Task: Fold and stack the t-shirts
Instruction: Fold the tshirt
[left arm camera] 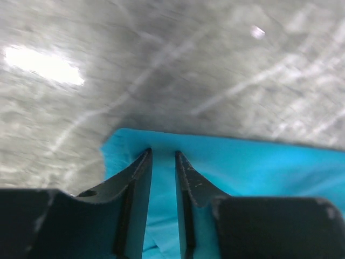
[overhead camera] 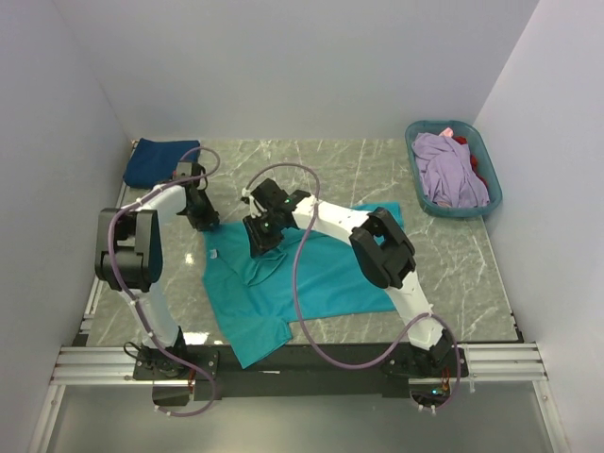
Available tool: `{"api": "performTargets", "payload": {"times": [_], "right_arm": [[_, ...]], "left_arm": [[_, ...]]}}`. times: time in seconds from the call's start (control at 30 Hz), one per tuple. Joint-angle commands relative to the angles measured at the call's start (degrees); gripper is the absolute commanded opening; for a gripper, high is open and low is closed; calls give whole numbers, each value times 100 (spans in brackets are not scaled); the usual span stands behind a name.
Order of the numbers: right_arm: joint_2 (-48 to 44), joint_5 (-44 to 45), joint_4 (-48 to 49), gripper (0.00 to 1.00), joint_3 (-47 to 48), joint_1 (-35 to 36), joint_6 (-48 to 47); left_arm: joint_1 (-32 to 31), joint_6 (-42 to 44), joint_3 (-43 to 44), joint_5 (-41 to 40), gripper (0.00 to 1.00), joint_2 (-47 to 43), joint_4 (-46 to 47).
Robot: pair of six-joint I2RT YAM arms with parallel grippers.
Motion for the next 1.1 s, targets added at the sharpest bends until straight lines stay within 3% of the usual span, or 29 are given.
{"api": "performTargets", "payload": {"times": [0.0, 0.43, 0.53, 0.63, 0.87, 1.07], "right_arm": [[50, -11, -610, 37, 264, 79, -244], [-741, 6, -1436, 37, -527, 158, -526], [-1231, 209, -983, 37, -1042, 1, -316], [-1846, 279, -411, 37, -1640, -570, 35], [-2736, 1052, 540, 38, -2820, -2949, 1072], [-3026, 2203, 770, 48, -3330, -3858, 2048]], "left_arm": [[146, 76, 111, -46, 29, 120, 110], [313, 120, 260, -134, 33, 499, 5], [313, 146, 234, -151, 38, 481, 48], [313, 181, 225, -213, 41, 437, 75], [348, 234, 331, -248, 44, 481, 31], [349, 269, 331, -405, 43, 481, -22]]}}
